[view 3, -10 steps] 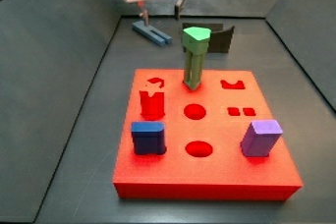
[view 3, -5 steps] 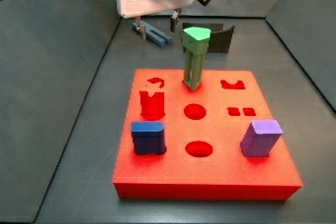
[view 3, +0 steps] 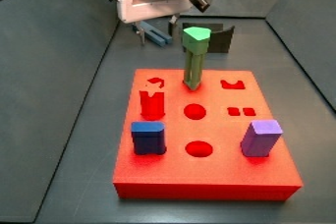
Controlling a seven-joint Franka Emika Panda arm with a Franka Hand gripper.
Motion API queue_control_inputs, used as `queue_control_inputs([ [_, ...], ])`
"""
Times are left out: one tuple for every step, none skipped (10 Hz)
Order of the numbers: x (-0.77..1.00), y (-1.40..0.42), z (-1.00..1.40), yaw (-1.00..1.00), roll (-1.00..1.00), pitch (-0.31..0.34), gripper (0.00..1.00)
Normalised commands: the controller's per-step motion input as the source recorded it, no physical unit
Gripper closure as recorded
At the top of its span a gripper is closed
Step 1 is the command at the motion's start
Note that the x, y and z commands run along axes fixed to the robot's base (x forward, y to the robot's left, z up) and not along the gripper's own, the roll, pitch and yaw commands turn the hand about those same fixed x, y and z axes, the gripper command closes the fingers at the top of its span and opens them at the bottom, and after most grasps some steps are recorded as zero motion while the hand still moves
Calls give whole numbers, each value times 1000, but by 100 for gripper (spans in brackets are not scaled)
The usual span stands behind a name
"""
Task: Pick up the double-square object. Move up. Rotate the double-square object. Place the double-square object on the fixture. Regrasp the double-square object. Move to above the board. Insert the double-square object.
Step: Pick up the double-square object.
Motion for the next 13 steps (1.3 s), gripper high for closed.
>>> queue_control_inputs([
  [0, 0, -311, 3, 47, 0, 0],
  [0, 0, -37, 0, 0, -16, 0],
  [0, 0, 0, 0, 0, 0, 0],
  [0, 0, 0, 0, 0, 0, 100],
  [0, 0, 0, 0, 0, 0, 100],
  [0, 0, 0, 0, 0, 0, 100],
  [0, 0, 0, 0, 0, 0, 100],
  [0, 0, 0, 0, 0, 0, 100],
  [0, 0, 0, 0, 0, 0, 100],
  [0, 0, 0, 0, 0, 0, 100],
  [0, 0, 0, 0, 0, 0, 100],
  [0, 0, 0, 0, 0, 0, 100],
  [0, 0, 0, 0, 0, 0, 100],
])
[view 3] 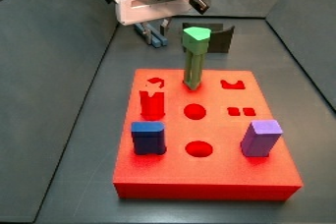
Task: Pick up the double-square object. Move up. Rotate the double-square object. Place the double-square object on the fixture. Regrasp the double-square object. Move to above the board. Insert the double-square object.
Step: Pick up the double-square object, then move up, then rotate the double-square object.
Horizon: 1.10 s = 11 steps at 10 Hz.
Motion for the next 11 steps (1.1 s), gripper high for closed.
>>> queue_control_inputs([
  [0, 0, 0, 0, 0, 0, 100],
  [0, 0, 833, 0, 0, 0, 100],
  [-52, 12, 828, 29, 0, 21, 100],
  [-94, -8, 707, 37, -21, 53, 100],
  [-76, -8, 634, 37, -34, 61, 100],
  [-38, -8, 464, 33, -60, 72, 100],
  [-21, -6, 331, 26, -76, 72, 100],
  [-279, 466, 833, 0, 0, 0, 100],
  [-276, 464, 748, -2, -11, -11, 100],
  [-167, 226, 535, -24, -74, -38, 100],
  [-116, 143, 450, -23, -97, -24, 100],
])
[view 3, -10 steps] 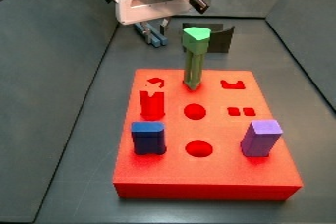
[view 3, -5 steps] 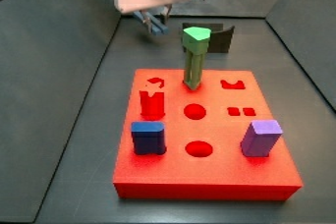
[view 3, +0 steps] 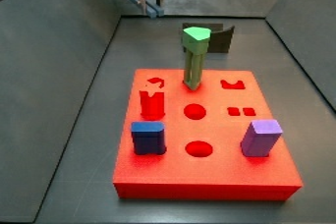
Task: Pick up the double-square object. Move up. Rotate the double-square object. Place the double-square object on the fixture. Regrasp the double-square object. Move to above the board. Insert the double-square object.
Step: Rotate the double-square object.
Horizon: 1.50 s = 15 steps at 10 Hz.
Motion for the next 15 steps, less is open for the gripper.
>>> queue_control_inputs([
  [-57, 89, 278, -24, -135, 16, 100],
  [0, 0, 0, -1000, 0, 0, 100],
  [19, -10, -94, -1000, -1, -1, 100],
  [26, -4, -80, -1000, -1, -1, 100],
  [26, 5, -54, -1000, -1, -1, 100],
  [25, 8, -50, -1000, -1, -1, 100],
  [24, 11, -47, -1000, -1, -1, 100],
  [23, 12, -45, -1000, -1, -1, 100],
  [22, 14, -43, -1000, -1, -1, 100],
  [21, 14, -41, -1000, -1, -1, 100],
  [19, 15, -40, -1000, -1, -1, 100],
  [20, 15, -39, -1000, -1, -1, 100],
  [18, 15, -38, -1000, -1, -1, 100],
  [18, 15, -37, -1000, -1, -1, 100],
  [18, 16, -37, -1000, -1, -1, 100],
])
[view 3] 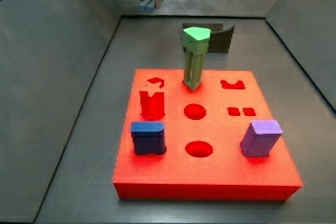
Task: Pick up the double-square object. Move up. Rotate the double-square object. Place the double-square object on the fixture. Regrasp the double-square object. Move to above the board. Insert the double-square object.
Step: Rotate the double-square object.
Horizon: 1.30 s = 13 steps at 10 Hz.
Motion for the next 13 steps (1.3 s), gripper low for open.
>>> queue_control_inputs([
  [18, 16, -37, -1000, -1, -1, 100],
  [17, 16, -37, -1000, -1, -1, 100],
  [17, 16, -37, -1000, -1, -1, 100],
  [17, 16, -36, -1000, -1, -1, 100],
  [17, 16, -36, -1000, -1, -1, 100],
  [17, 16, -36, -1000, -1, -1, 100],
  [17, 16, -36, -1000, -1, -1, 100],
  [17, 16, -36, -1000, -1, -1, 100],
  [16, 16, -36, -1000, -1, -1, 100],
  [16, 16, -36, -1000, -1, -1, 100],
  [16, 16, -36, -1000, -1, -1, 100],
  [16, 16, -36, -1000, -1, -1, 100],
  [15, 16, -36, -1000, -2, -1, 100],
])
